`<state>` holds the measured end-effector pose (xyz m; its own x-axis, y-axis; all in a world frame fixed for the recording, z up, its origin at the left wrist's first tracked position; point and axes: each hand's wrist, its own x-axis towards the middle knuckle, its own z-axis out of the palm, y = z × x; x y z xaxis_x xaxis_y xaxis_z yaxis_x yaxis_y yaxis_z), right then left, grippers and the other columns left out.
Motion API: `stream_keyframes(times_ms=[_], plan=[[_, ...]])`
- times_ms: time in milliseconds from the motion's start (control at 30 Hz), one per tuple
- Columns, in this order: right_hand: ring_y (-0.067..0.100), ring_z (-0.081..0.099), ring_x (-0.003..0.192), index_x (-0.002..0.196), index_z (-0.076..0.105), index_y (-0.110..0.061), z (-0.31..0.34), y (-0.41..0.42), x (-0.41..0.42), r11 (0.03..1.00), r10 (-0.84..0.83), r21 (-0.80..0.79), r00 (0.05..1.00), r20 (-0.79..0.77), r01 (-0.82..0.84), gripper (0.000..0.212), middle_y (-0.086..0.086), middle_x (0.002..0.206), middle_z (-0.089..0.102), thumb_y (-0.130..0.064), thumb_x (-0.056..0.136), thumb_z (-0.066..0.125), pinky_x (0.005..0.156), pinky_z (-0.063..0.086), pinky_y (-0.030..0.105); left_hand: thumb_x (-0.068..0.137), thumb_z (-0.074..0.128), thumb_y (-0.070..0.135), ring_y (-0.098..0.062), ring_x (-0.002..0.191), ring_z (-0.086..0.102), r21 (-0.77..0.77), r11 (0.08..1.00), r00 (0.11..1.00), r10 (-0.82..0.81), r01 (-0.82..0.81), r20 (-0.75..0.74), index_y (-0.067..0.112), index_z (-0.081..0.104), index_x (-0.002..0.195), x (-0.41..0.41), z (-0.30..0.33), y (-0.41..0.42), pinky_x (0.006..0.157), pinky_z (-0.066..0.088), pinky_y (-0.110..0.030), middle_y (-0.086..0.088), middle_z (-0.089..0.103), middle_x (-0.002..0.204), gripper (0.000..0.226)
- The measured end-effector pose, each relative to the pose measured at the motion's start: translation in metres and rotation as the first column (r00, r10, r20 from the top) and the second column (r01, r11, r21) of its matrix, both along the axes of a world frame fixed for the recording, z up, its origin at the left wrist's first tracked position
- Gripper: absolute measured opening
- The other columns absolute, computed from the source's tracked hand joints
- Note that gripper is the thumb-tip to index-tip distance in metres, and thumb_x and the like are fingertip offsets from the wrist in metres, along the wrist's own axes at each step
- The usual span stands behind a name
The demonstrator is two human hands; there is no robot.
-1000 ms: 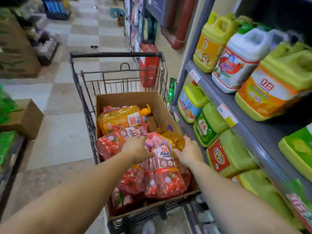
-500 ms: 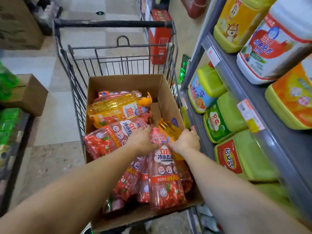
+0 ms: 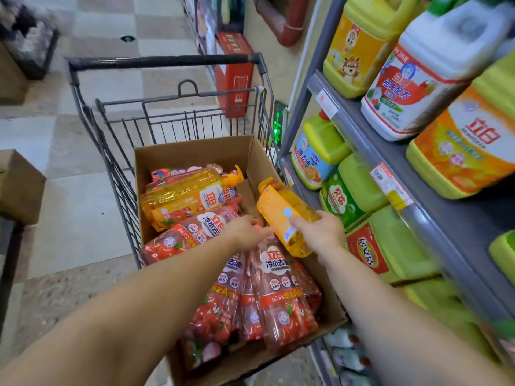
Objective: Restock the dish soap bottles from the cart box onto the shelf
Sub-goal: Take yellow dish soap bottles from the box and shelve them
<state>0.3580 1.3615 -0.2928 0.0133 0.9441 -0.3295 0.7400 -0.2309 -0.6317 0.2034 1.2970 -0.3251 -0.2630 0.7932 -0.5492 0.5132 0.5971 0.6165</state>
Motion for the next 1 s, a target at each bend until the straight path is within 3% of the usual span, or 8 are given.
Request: stream_keyframes(times_ms=[167,367,467,567,733,800,900,1000], plan=[[0.023,0.072,0.077,0.083,0.069,-0.02,0.027,-0.021,-0.008,0.994,-0.077,0.032,0.896,-0.437,0.102,0.023,0.002,0.083,0.075,-0.029,0.069,0.085,0.074,0.06,0.048,0.087,0.039,0.075,-0.029,0.112,0.061,0.007,0.975,0.876,0.197,-0.222,0.44,0.01,0.059,0.127,-0.006,0.017,0.008,0.101,0.046,-0.043,-0.01,0.064,0.126,0.08],[0.015,0.067,0.096,0.121,0.054,-0.02,0.041,-0.052,-0.03,0.999,0.035,0.027,0.847,-0.53,-0.024,0.064,-0.006,0.105,0.066,-0.02,0.068,0.088,0.09,0.056,0.043,0.084,0.06,0.061,-0.024,0.095,0.072,-0.009,0.929,0.525,0.217,-0.37,0.823,0.018,0.049,0.135,-0.037,0.046,-0.006,0.072,0.058,-0.04,-0.007,0.069,0.122,0.067],[0.017,0.065,0.104,0.134,0.043,-0.022,0.05,-0.065,-0.041,0.99,0.126,0.009,0.87,-0.477,-0.139,0.082,-0.006,0.114,0.06,-0.016,0.066,0.088,0.091,0.055,0.047,0.089,0.062,0.045,-0.022,0.087,0.073,0.088,0.923,0.574,0.156,-0.374,0.804,0.019,0.043,0.137,-0.054,0.059,-0.021,0.06,0.058,-0.041,-0.006,0.069,0.118,0.058],[0.018,0.066,0.103,0.126,0.041,-0.034,0.055,-0.078,-0.051,0.978,0.195,0.023,0.865,-0.463,-0.208,0.085,-0.005,0.115,0.063,-0.011,0.06,0.09,0.09,0.055,0.048,0.09,0.063,0.04,-0.02,0.089,0.07,0.207,0.944,0.697,0.033,-0.257,0.717,0.02,0.048,0.135,-0.067,0.073,-0.033,0.072,0.058,-0.042,-0.002,0.071,0.114,0.052],[0.015,0.06,0.112,0.126,0.043,-0.039,0.046,-0.112,-0.059,0.958,0.119,0.285,0.916,-0.383,-0.005,0.09,-0.007,0.122,0.062,-0.036,0.05,0.091,0.096,0.051,0.044,0.091,0.066,0.02,-0.008,0.073,0.072,0.342,0.922,0.718,-0.115,-0.179,0.687,0.016,0.064,0.105,-0.051,0.114,-0.043,0.057,0.057,-0.025,0.0,0.075,0.094,0.015],[0.017,0.056,0.117,0.135,0.039,-0.038,0.046,-0.123,-0.056,0.907,0.089,0.419,0.959,-0.27,0.034,0.094,-0.007,0.125,0.058,-0.047,0.054,0.084,0.097,0.049,0.044,0.084,0.076,0.02,-0.014,0.081,0.072,0.399,0.897,0.743,-0.133,-0.192,0.656,0.012,0.066,0.108,-0.038,0.127,-0.042,0.066,0.059,-0.032,-0.007,0.074,0.1,0.027],[0.024,0.044,0.129,0.147,0.028,-0.029,0.057,-0.144,-0.034,0.819,0.003,0.573,0.998,-0.07,0.037,0.093,0.001,0.139,0.046,-0.037,0.07,0.081,0.105,0.042,0.041,0.066,0.09,0.035,-0.029,0.092,0.071,0.368,0.902,0.703,-0.112,-0.224,0.702,0.012,0.058,0.122,-0.009,0.14,-0.049,0.076,0.058,-0.045,-0.015,0.071,0.114,0.068],[0.026,0.036,0.133,0.152,0.023,-0.024,0.071,-0.172,0.004,0.773,-0.042,0.633,0.999,0.004,0.03,0.096,0.005,0.145,0.038,-0.03,0.074,0.08,0.108,0.033,0.037,0.076,0.082,0.028,-0.026,0.078,0.07,0.403,0.9,0.664,-0.199,-0.168,0.72,0.013,0.06,0.122,0.027,0.153,-0.064,0.07,0.055,-0.04,-0.01,0.074,0.102,0.053]])
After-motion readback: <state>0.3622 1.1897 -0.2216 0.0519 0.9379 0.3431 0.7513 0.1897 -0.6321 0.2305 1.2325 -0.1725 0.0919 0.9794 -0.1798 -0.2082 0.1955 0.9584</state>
